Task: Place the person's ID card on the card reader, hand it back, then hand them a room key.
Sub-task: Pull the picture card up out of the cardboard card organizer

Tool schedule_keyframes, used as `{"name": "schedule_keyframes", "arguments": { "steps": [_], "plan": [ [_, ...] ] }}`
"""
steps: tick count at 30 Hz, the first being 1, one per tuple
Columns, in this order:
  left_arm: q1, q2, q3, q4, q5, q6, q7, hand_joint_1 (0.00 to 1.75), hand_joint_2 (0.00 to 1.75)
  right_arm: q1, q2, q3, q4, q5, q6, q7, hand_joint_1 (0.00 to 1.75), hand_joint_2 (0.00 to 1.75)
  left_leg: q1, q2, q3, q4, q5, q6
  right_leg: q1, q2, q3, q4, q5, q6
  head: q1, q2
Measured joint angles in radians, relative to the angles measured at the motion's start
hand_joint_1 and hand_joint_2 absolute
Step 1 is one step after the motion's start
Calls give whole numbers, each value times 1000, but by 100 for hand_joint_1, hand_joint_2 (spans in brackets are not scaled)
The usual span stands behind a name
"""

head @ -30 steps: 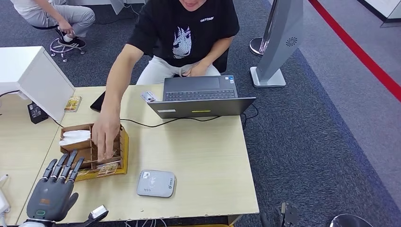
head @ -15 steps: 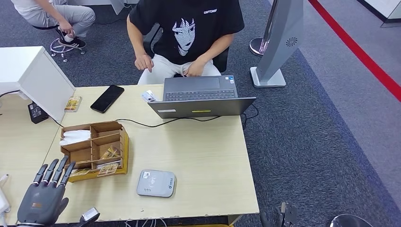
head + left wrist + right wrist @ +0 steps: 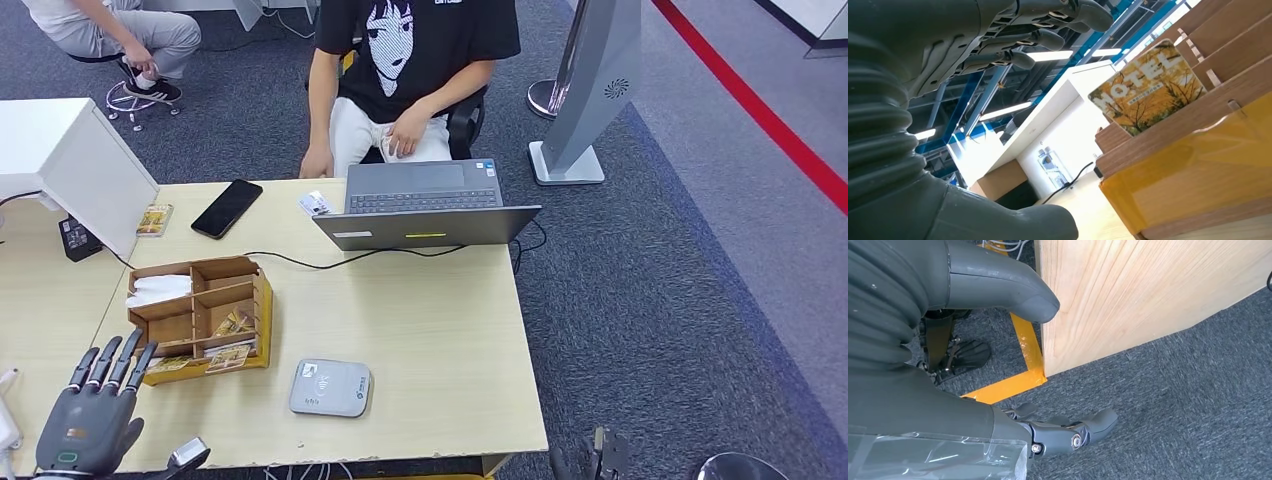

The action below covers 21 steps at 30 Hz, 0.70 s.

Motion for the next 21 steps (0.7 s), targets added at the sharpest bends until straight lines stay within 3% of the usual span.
{"name": "schedule_keyframes", "arguments": {
  "steps": [11,17,21],
  "plan": [
    [-28,-12,6,17,0,12,-19,0,175,-3,0,1,0,14,-1,1,0,175,0,0,0,0,0,0,0,0,0,0,0,0,0,0],
    [-130,-118,18,122,-2,22,-55,0,175,-18,11,9,0,28,-3,8,0,175,0,-1,0,0,1,0,0,0,0,0,0,0,0,0],
    [-137,-133,18,136,-2,24,-56,0,175,-19,15,10,0,28,-1,8,0,175,0,0,0,0,0,0,0,0,0,0,0,0,0,0]
  ]
}}
